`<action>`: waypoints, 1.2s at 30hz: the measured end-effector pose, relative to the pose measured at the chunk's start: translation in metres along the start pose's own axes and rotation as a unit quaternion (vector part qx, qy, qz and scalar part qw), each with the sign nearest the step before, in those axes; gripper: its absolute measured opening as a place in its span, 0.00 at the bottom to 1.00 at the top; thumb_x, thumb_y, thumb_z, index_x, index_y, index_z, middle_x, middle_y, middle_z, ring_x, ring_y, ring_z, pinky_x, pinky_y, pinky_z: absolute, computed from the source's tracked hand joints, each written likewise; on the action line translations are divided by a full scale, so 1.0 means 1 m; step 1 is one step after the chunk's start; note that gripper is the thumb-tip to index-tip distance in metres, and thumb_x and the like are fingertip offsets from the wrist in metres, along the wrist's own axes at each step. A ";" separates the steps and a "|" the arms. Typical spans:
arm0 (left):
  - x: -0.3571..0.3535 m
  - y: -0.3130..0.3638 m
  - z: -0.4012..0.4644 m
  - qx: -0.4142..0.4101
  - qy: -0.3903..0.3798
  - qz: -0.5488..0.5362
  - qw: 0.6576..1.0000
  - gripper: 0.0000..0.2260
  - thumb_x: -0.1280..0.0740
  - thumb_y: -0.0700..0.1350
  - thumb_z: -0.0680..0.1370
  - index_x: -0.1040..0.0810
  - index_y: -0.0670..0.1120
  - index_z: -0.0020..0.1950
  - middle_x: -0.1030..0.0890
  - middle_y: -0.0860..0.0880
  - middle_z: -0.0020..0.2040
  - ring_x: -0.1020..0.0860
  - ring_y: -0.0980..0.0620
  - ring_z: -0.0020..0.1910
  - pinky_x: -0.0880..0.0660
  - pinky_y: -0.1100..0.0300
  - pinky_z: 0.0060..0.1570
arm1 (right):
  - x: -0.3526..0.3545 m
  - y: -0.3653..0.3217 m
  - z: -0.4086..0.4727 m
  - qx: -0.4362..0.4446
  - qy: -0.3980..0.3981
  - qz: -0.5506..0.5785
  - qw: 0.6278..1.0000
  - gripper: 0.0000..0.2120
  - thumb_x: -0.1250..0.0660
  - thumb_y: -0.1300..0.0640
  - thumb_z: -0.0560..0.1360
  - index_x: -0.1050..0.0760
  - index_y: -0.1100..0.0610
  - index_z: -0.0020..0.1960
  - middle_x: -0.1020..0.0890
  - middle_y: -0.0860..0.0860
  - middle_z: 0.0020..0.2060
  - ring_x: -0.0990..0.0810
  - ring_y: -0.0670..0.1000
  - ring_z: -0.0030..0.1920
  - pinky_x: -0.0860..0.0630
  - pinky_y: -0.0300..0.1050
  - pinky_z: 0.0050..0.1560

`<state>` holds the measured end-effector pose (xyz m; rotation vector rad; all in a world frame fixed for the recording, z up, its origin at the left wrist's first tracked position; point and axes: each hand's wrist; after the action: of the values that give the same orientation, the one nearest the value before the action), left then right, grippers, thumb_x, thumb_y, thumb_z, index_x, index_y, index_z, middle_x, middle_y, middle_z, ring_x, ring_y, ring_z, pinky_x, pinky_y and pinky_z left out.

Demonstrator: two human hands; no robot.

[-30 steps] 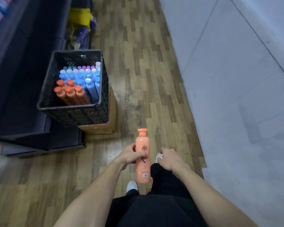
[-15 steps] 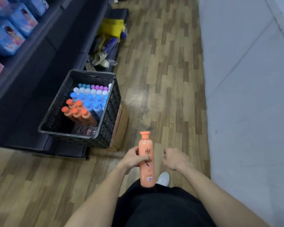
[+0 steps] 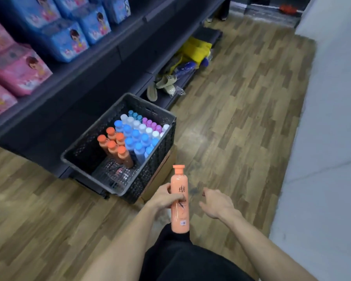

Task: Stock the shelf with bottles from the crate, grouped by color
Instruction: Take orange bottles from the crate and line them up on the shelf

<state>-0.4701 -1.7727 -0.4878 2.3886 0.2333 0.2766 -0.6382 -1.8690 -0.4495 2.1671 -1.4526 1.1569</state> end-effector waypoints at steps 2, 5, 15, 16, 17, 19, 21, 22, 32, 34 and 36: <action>0.004 0.020 0.021 -0.001 -0.004 -0.005 1.000 0.22 0.24 0.44 0.65 0.24 0.47 0.58 0.17 0.48 0.50 0.18 0.52 0.47 0.20 0.59 0.42 | 0.022 -0.001 0.023 -0.001 0.000 -0.016 1.000 0.19 0.40 0.49 0.78 0.28 0.54 0.66 0.20 0.54 0.59 0.20 0.56 0.58 0.23 0.49 0.56; 0.012 0.048 0.048 -0.006 -0.015 -0.021 1.000 0.23 0.24 0.45 0.65 0.24 0.47 0.59 0.17 0.48 0.51 0.18 0.53 0.48 0.20 0.59 0.45 | 0.052 -0.002 0.059 0.010 -0.006 -0.045 0.999 0.18 0.39 0.50 0.78 0.27 0.55 0.65 0.20 0.54 0.59 0.20 0.56 0.57 0.23 0.49 0.55; 0.071 0.075 0.095 0.034 0.141 -0.155 0.977 0.23 0.24 0.49 0.59 0.21 0.48 0.52 0.16 0.48 0.46 0.18 0.54 0.41 0.21 0.61 0.38 | 0.132 -0.064 0.171 0.133 -0.061 -0.154 0.977 0.19 0.37 0.48 0.76 0.29 0.54 0.64 0.22 0.57 0.61 0.22 0.58 0.61 0.26 0.49 0.59; 0.077 0.076 0.097 0.039 0.162 -0.173 0.971 0.21 0.24 0.47 0.60 0.21 0.48 0.51 0.16 0.48 0.45 0.19 0.54 0.40 0.22 0.62 0.36 | 0.137 -0.074 0.184 0.157 -0.066 -0.172 0.970 0.18 0.37 0.48 0.76 0.29 0.54 0.62 0.21 0.57 0.61 0.22 0.59 0.62 0.26 0.49 0.59; 0.082 0.077 0.099 0.042 0.182 -0.191 0.964 0.19 0.23 0.45 0.62 0.21 0.47 0.51 0.16 0.47 0.45 0.19 0.54 0.39 0.22 0.62 0.36 | 0.143 -0.085 0.196 0.181 -0.071 -0.189 0.963 0.17 0.37 0.48 0.76 0.29 0.55 0.62 0.22 0.57 0.61 0.22 0.59 0.62 0.26 0.49 0.58; 0.093 0.084 0.100 0.045 0.227 -0.230 0.945 0.17 0.24 0.42 0.66 0.20 0.45 0.53 0.16 0.46 0.46 0.20 0.54 0.40 0.23 0.64 0.36 | 0.155 -0.109 0.217 0.234 -0.081 -0.219 0.944 0.17 0.37 0.48 0.76 0.29 0.55 0.62 0.22 0.57 0.62 0.23 0.59 0.62 0.26 0.49 0.58; 0.103 0.093 0.099 0.049 0.275 -0.265 0.923 0.17 0.24 0.39 0.67 0.21 0.45 0.54 0.16 0.46 0.46 0.19 0.53 0.41 0.23 0.63 0.37 | 0.166 -0.133 0.236 0.283 -0.086 -0.236 0.926 0.18 0.37 0.47 0.76 0.29 0.54 0.62 0.23 0.56 0.63 0.23 0.59 0.62 0.27 0.48 0.58; 0.108 0.099 0.098 0.050 0.293 -0.282 0.912 0.16 0.25 0.38 0.67 0.21 0.45 0.54 0.16 0.46 0.46 0.19 0.52 0.42 0.23 0.62 0.38 | 0.173 -0.145 0.244 0.307 -0.085 -0.245 0.916 0.17 0.37 0.47 0.76 0.30 0.54 0.62 0.23 0.56 0.63 0.23 0.59 0.62 0.27 0.48 0.58; 0.188 0.154 0.060 -0.015 0.472 -0.279 0.836 0.19 0.23 0.42 0.63 0.20 0.45 0.52 0.15 0.49 0.46 0.18 0.50 0.47 0.21 0.60 0.46 | 0.248 -0.267 0.266 0.496 -0.014 -0.253 0.831 0.14 0.39 0.49 0.77 0.29 0.53 0.61 0.22 0.54 0.57 0.23 0.58 0.57 0.29 0.48 0.48; 0.212 0.163 0.044 -0.035 0.506 -0.252 0.824 0.19 0.23 0.41 0.62 0.20 0.44 0.52 0.15 0.48 0.47 0.17 0.50 0.48 0.21 0.58 0.48 | 0.266 -0.294 0.258 0.535 0.019 -0.232 0.812 0.14 0.39 0.48 0.77 0.29 0.54 0.59 0.21 0.54 0.56 0.22 0.59 0.57 0.27 0.49 0.50; 0.239 0.179 0.023 -0.059 0.531 -0.227 0.814 0.16 0.23 0.37 0.66 0.20 0.45 0.51 0.15 0.49 0.46 0.18 0.53 0.45 0.24 0.62 0.46 | 0.287 -0.324 0.245 0.563 0.052 -0.211 0.798 0.13 0.38 0.48 0.75 0.28 0.53 0.56 0.20 0.54 0.55 0.21 0.59 0.54 0.27 0.49 0.49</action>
<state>-0.2183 -1.8598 -0.3517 1.7204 1.2235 1.3224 -0.1944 -2.0590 -0.3305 2.7654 -0.0360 2.2094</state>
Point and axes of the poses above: each hand's wrist, its own z-axis towards the middle knuckle, its own x-axis out of the back of the hand, y = z × x
